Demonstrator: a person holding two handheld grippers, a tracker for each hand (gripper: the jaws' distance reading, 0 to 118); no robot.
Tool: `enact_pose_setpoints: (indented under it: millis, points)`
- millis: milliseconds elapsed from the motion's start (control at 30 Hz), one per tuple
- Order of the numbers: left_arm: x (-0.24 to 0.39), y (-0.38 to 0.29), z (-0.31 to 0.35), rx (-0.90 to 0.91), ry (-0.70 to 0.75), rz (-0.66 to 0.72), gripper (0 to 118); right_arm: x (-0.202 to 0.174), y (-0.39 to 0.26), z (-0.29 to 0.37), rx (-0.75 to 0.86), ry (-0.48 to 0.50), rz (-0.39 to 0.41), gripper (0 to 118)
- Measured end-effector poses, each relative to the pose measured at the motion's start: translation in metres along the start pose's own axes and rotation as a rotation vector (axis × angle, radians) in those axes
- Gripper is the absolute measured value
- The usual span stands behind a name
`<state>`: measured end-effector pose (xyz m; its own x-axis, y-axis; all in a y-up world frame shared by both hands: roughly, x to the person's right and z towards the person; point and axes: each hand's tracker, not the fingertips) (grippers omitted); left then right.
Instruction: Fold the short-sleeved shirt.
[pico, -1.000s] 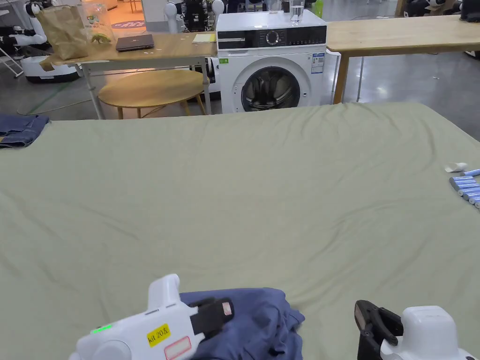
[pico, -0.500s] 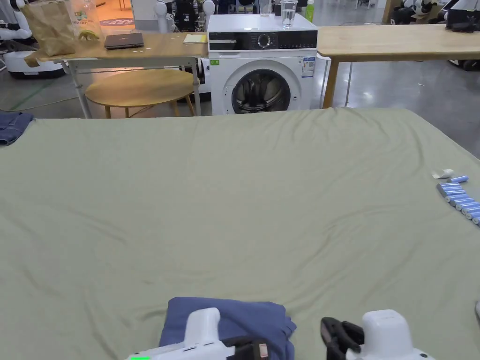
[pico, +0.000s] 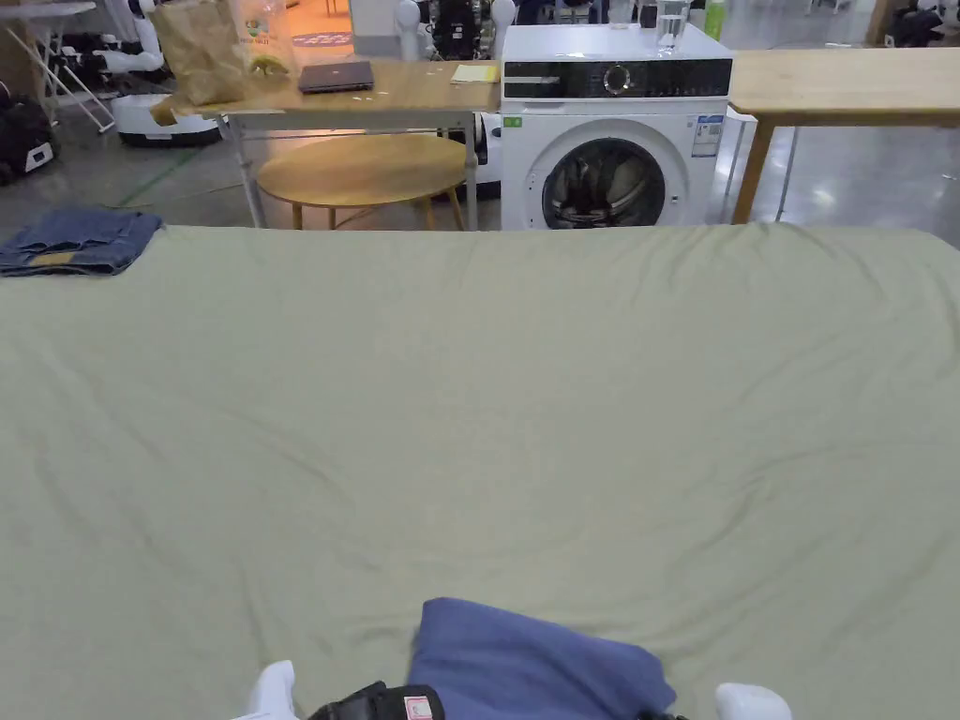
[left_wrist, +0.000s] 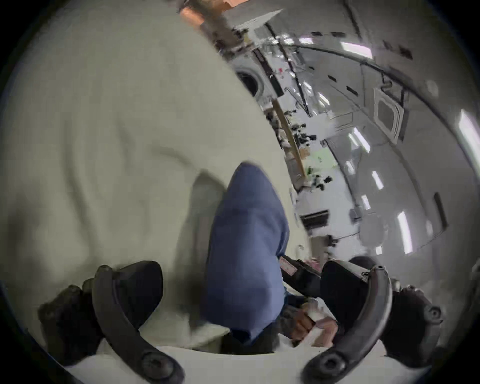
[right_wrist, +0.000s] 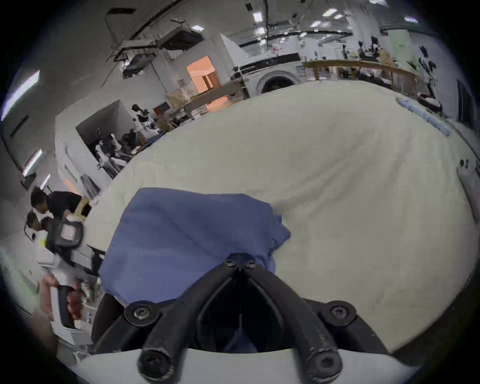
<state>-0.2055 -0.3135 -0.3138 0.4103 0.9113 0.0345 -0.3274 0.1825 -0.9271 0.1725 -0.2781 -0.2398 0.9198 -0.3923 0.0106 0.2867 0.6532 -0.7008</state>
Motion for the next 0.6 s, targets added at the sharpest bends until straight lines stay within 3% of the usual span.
enact_pose_setpoints:
  millis: [100,133,167,233,367,467,600]
  points:
    - [-0.004,0.0,-0.031,0.012,-0.181,0.033,117,-0.005,0.001,0.004,0.008,-0.009,0.038,0]
    - [0.002,-0.001,-0.041,0.006,-0.204,0.052,110,-0.007,0.001,0.005,0.009,-0.011,0.046,0]
    - [0.005,0.0,-0.052,0.004,-0.17,0.05,85,-0.008,0.001,0.007,0.011,-0.016,0.051,0]
    - [0.009,0.002,-0.069,-0.007,-0.007,-0.006,24,-0.011,0.002,0.01,0.017,-0.025,0.057,0]
    - [0.019,0.012,-0.036,0.017,-0.04,-0.051,23,-0.025,0.008,0.023,0.039,-0.027,0.107,0]
    - [0.021,0.031,0.022,0.048,0.039,-0.156,23,-0.04,0.016,0.025,0.051,-0.017,0.134,0]
    - [-0.001,0.079,0.111,0.107,0.142,-0.188,23,-0.063,0.022,0.016,0.052,0.006,0.163,0]
